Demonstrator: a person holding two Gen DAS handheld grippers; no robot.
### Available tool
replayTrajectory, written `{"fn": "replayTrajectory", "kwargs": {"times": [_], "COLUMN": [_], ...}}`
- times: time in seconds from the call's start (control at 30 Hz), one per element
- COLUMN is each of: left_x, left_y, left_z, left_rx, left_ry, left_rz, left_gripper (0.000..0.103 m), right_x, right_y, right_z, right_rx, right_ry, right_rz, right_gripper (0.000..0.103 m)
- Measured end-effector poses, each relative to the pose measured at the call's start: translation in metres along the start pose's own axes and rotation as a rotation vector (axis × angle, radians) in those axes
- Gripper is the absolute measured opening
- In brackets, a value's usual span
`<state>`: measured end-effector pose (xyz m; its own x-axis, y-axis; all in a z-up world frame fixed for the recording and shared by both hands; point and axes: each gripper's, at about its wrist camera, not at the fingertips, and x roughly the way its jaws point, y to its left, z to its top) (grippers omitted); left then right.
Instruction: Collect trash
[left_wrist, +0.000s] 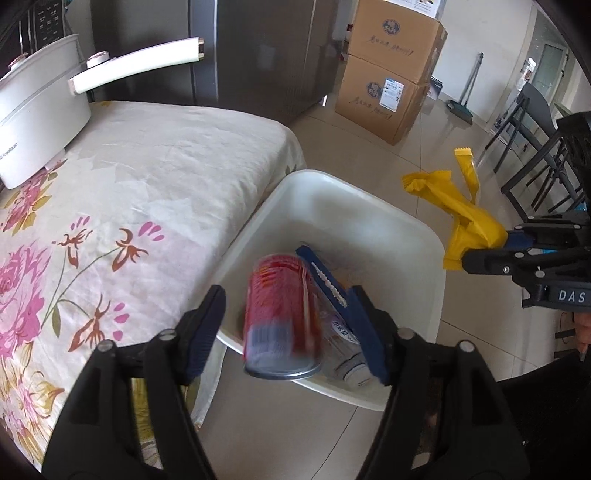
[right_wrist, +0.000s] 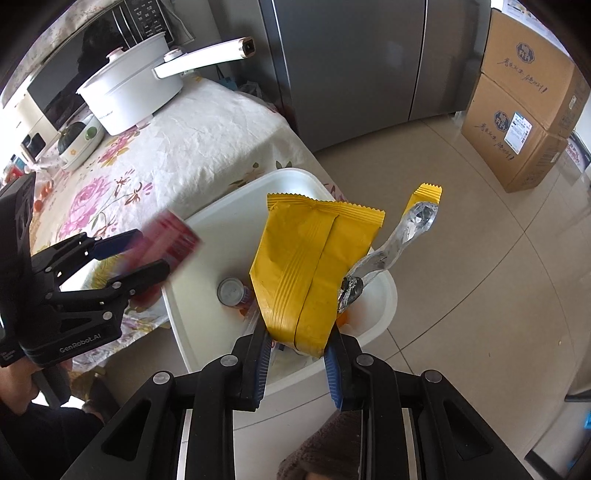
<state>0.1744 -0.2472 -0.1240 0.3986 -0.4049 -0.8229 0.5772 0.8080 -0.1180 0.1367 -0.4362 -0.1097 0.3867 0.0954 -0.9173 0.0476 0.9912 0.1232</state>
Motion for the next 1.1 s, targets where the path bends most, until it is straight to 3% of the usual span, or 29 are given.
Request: {"fn": "replayTrajectory", "kwargs": {"times": [0.17, 0.5, 0.57, 0.6, 0.63, 1.1], "left_x": [-0.007, -0.020, -0.025, -0.026, -0.028, -0.063], "left_y": [0.013, 0.029, 0.032, 0.033, 0.034, 0.041], "left_z": [-0.001, -0.013, -0.014, -0.013, -0.013, -0.031], "left_rx": [-0.040, -0.062, -0.071, -0.076, -0.082, -0.175], "left_ry": [0.013, 0.037, 0.036, 0.035, 0.037, 0.039], "left_rz": [0.063, 0.130, 0.133, 0.134, 0.137, 0.224], "left_gripper": [0.085, 0.091, 0.094, 0.096, 0.096, 0.099], "right_x": [0.001, 0.004, 0.005, 0.003, 0.001, -0.029], "right_y": [0.002, 0.010, 0.010, 0.009, 0.009, 0.030], "right_z": [0.002, 0.008, 0.010, 0.010, 0.010, -0.003], "right_rx": [-0.006, -0.002, 0.018, 0.034, 0.047, 0.037], "right_ry": [0.002, -0.002, -0.002, -0.005, -0.019, -0.093], "right_rz": [0.000, -0.003, 0.002, 0.005, 0.002, -0.020], "right_gripper": [0.027, 0.030, 0.045, 0.066, 0.075, 0.080]}}
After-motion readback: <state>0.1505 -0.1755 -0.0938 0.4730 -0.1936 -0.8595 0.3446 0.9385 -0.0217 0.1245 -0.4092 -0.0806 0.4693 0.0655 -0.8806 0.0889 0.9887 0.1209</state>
